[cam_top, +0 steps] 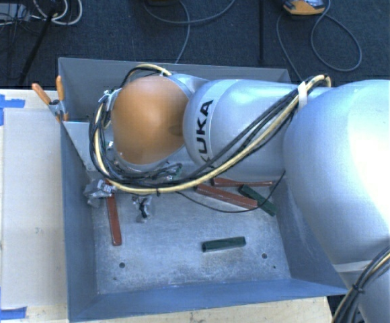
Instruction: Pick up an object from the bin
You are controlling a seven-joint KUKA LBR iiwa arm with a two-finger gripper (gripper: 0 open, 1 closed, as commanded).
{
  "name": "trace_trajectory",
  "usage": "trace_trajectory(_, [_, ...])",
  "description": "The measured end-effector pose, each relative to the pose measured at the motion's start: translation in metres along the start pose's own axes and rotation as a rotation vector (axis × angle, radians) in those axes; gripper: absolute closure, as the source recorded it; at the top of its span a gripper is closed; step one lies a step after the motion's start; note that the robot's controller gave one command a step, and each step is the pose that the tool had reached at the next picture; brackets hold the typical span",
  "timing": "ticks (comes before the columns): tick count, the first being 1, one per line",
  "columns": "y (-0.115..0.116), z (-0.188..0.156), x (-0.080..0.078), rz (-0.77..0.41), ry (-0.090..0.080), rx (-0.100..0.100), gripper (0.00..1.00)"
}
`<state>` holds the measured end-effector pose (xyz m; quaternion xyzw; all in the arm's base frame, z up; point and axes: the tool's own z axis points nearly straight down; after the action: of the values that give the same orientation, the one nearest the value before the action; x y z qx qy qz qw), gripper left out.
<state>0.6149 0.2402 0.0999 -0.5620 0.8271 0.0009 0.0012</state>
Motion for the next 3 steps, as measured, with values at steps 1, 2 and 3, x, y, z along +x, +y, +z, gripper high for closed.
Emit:
trace_trajectory(1, [0.0044, 0.0308, -0.0038, -0.189, 0.004, -0.001, 0.00])
trace_trajectory(2, [0.0038, 0.0310, -0.0032, -0.181, 0.003, -0.002, 0.00])
trace_trajectory(3, [0.0045, 0.0314, -0.0038, -0.180, 0.001, -0.002, 1.00])
